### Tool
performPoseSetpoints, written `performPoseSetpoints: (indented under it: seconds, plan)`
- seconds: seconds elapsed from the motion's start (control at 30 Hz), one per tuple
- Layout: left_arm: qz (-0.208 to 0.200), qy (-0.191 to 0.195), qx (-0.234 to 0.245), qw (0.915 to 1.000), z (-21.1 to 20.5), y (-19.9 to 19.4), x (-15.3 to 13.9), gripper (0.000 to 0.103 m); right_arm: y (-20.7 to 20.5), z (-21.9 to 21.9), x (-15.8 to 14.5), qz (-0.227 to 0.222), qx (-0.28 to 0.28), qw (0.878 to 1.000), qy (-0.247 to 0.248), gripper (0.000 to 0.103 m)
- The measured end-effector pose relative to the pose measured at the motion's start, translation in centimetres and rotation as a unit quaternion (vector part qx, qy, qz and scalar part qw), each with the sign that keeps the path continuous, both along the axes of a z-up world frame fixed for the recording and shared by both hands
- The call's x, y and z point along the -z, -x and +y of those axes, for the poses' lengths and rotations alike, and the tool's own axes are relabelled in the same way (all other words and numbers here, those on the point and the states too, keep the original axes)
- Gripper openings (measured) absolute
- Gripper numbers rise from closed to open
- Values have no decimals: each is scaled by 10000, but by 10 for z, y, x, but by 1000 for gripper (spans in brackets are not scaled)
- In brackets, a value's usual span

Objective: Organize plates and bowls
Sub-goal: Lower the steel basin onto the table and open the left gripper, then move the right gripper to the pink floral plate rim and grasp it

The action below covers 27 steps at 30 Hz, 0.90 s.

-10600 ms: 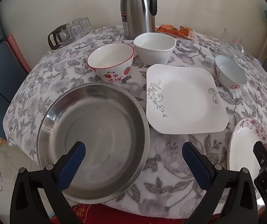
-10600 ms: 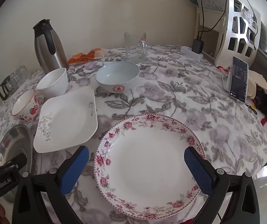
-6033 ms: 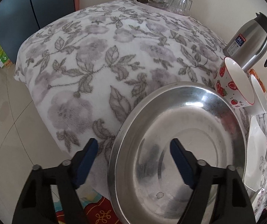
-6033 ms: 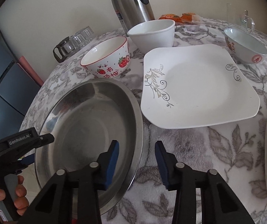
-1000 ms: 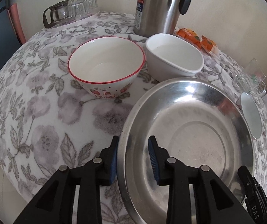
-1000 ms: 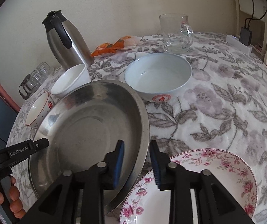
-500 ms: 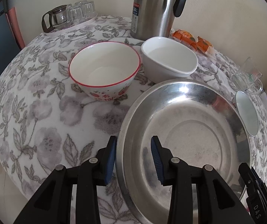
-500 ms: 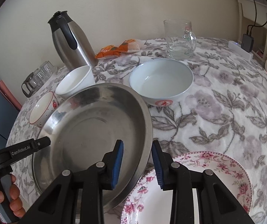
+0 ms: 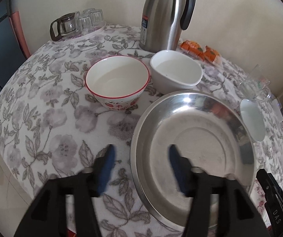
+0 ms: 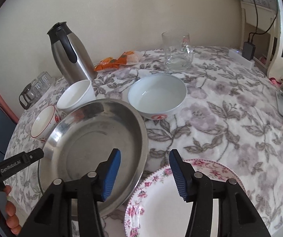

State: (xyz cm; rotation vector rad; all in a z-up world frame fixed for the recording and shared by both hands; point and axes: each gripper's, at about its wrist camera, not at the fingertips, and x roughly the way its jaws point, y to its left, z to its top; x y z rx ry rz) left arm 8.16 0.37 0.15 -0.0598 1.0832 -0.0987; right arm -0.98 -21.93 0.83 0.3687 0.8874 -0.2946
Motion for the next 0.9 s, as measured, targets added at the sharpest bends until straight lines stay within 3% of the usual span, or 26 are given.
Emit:
performPoseSetpoints:
  seconds: [0.17,0.33,0.43,0.7,0.9]
  plan:
    - [-76,54,-12,10000,-2,8,-6,73,8,2,-4,4,19,9999,125,75]
    - [-67,-6,25,10000,-8,16,-4,83,16,7,0,96,-64,9997,218,84]
    - [-114,-57,2,9999,-9,22,-3,91,22,10,1,99,-105,9994,319,103]
    - [-154,172,-65,9997,-4,34,1,98,35,11,-1,46,-69,9992,403,103]
    - [-679,356,-152,9969,-2,47,-11,98,46,10,-6,-81,-61,9987,497,103]
